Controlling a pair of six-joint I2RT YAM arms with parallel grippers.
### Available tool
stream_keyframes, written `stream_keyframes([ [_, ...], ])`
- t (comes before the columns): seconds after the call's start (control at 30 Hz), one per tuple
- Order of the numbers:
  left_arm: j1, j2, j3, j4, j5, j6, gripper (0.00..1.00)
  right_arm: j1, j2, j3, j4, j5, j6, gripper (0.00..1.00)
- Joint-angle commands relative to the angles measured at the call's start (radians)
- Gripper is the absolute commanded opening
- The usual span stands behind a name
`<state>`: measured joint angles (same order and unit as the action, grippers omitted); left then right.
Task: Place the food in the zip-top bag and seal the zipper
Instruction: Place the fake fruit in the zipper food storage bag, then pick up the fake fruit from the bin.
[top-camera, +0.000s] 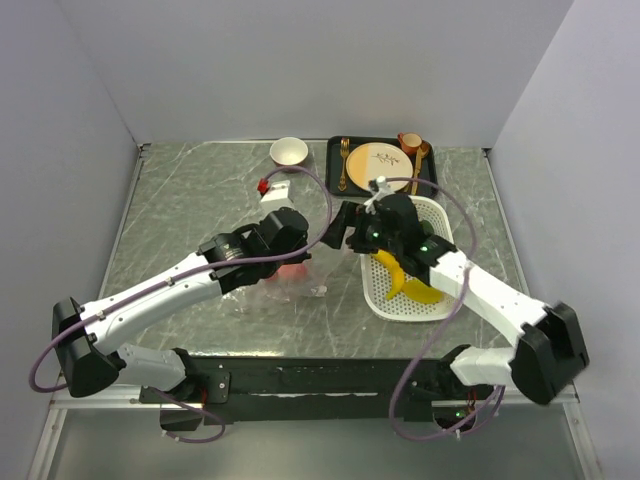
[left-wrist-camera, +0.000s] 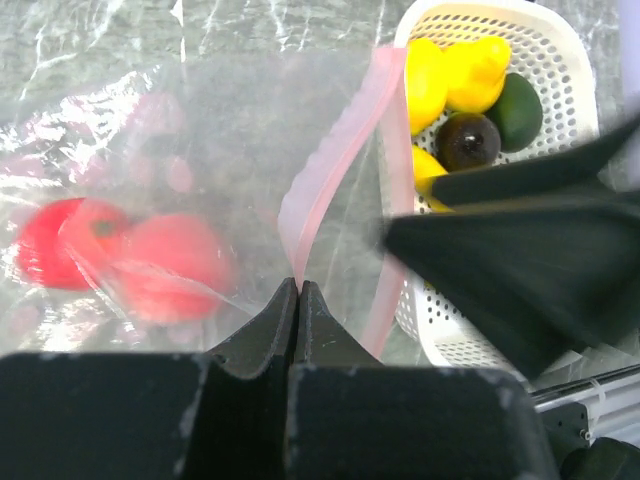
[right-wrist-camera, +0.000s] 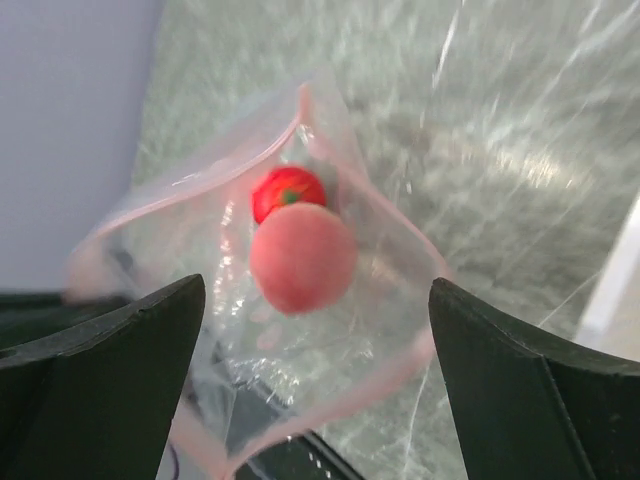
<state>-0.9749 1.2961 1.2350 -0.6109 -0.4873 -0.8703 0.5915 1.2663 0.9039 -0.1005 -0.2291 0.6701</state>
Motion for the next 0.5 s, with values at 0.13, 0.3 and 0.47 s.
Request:
stream_keyframes([
  [0.13,-0.004,-0.027,0.037,-0.073,-0.115,-0.081,0.01,-0.015,-0.268,-0.020,-0.129,0.347,-0.035,1.00],
  [0.3,0.007,-0.101,-0.034,0.011,-0.103,-0.029,0.01,-0.119,-0.266,-0.051,-0.290,0.455,-0.041,1.00],
  [0.47,0.019,-0.031,-0.012,-0.027,-0.031,-0.041,0.01,-0.251,-0.181,-0.063,-0.363,0.436,-0.076,1.00],
])
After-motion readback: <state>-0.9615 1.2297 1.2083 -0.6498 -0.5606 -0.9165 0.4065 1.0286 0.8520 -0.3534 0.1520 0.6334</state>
